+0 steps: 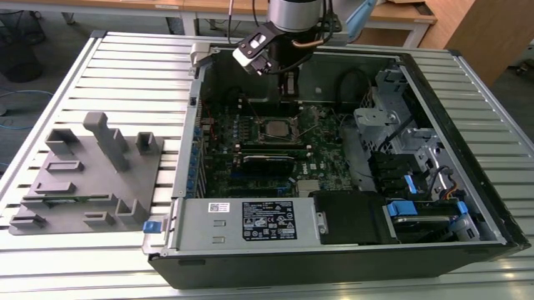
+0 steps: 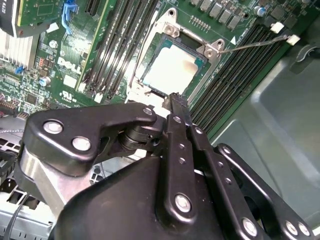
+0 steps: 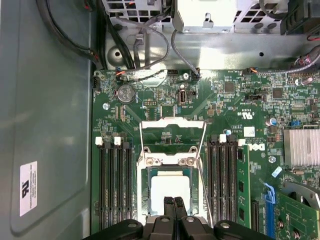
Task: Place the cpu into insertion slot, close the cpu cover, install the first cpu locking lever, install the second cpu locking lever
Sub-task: 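Close the cpu cover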
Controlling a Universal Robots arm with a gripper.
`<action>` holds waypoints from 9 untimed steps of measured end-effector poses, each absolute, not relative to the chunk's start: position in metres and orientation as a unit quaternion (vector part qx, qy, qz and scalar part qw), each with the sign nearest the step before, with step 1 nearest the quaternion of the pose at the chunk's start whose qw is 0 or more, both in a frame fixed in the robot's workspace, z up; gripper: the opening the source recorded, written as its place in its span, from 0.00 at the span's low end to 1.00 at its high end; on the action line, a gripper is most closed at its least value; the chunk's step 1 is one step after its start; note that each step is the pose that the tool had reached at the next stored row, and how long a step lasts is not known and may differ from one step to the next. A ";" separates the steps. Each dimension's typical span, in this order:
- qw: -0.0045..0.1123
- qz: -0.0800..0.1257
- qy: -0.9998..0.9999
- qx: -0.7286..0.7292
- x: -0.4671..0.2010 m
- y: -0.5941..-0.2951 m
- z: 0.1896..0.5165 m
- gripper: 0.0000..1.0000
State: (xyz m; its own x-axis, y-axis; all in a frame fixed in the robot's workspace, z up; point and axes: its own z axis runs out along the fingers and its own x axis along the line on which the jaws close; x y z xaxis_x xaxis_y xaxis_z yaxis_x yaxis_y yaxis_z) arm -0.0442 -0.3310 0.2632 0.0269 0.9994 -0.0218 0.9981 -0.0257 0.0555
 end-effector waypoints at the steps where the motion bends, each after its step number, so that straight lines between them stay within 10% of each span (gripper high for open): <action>1: 0.028 0.012 0.697 0.716 -0.043 -0.331 0.263 0.10; 9: 0.027 0.012 0.697 0.716 -0.027 -0.331 0.263 0.10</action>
